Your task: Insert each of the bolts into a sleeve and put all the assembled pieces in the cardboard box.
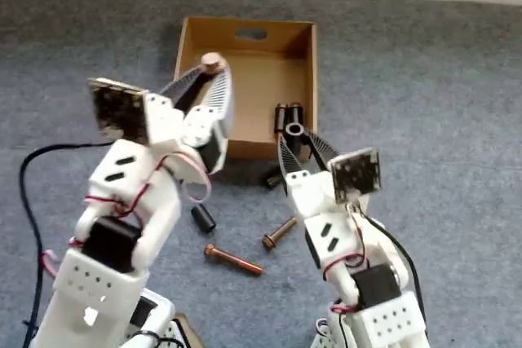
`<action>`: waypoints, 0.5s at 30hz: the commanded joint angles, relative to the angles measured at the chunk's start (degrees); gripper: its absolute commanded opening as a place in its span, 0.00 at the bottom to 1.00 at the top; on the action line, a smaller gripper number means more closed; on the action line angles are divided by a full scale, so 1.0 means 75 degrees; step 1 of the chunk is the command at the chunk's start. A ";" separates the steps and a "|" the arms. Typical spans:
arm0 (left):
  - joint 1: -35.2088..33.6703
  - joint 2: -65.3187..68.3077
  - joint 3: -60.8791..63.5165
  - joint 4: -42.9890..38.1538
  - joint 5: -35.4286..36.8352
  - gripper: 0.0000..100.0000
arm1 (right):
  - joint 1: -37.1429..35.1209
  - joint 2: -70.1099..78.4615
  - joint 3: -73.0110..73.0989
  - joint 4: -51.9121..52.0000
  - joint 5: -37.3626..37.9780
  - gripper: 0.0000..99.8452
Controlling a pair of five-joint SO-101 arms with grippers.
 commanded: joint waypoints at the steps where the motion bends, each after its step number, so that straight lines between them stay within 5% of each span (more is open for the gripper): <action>1: 0.0615 0.0287 -0.0393 -0.0586 0.0000 0.01 | -0.0088 -0.1412 0.0147 0.0229 -0.0094 0.01; 15: 0.1893 0.0381 -0.0393 -0.0973 -0.0023 0.01 | -0.0100 -0.2104 0.1014 0.0205 -0.0094 0.01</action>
